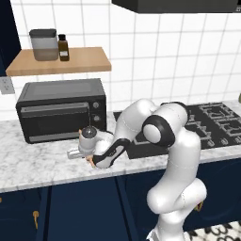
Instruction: Pick the rolling pin from the drawer and place it on the counter.
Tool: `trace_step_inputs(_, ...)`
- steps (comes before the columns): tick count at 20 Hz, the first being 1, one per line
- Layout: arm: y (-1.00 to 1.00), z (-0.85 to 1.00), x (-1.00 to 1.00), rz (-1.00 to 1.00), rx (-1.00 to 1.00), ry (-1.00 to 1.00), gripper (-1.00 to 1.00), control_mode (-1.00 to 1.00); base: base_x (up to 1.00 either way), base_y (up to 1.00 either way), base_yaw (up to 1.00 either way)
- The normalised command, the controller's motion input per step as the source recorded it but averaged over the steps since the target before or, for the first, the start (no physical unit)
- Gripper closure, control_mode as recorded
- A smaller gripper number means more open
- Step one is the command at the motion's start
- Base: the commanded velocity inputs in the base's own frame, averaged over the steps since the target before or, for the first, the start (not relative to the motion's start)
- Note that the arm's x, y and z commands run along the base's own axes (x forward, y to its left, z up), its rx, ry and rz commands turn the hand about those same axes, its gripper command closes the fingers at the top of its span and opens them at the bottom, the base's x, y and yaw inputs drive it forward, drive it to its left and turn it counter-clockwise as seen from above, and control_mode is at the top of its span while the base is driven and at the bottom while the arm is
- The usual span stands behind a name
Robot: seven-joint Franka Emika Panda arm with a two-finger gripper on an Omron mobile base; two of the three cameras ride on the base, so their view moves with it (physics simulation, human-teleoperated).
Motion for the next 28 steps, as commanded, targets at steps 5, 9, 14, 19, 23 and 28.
trace_step_inputs(5,0.0,0.0,0.0,0.0,0.0,0.0,-1.0,-1.0,0.0,0.0,0.0)
trace_step_inputs(9,0.0,0.0,0.0,0.0,0.0,0.0,-1.0,-1.0,0.0,0.0,0.0)
trace_step_inputs(14,0.0,0.0,0.0,0.0,0.0,0.0,-1.0,-1.0,0.0,0.0,0.0)
trace_step_inputs(19,-0.1,0.26,-0.35,-0.01,0.0,-0.05,-1.0,-1.0,0.0,0.0,0.0)
trace_step_inputs(23,-0.14,0.46,-0.47,-0.01,0.0,-0.02,-1.0,-1.0,0.0,0.0,0.0)
trace_step_inputs(28,-0.15,0.77,-0.26,0.0,0.0,-0.02,-1.0,-1.0,0.0,0.0,0.0)
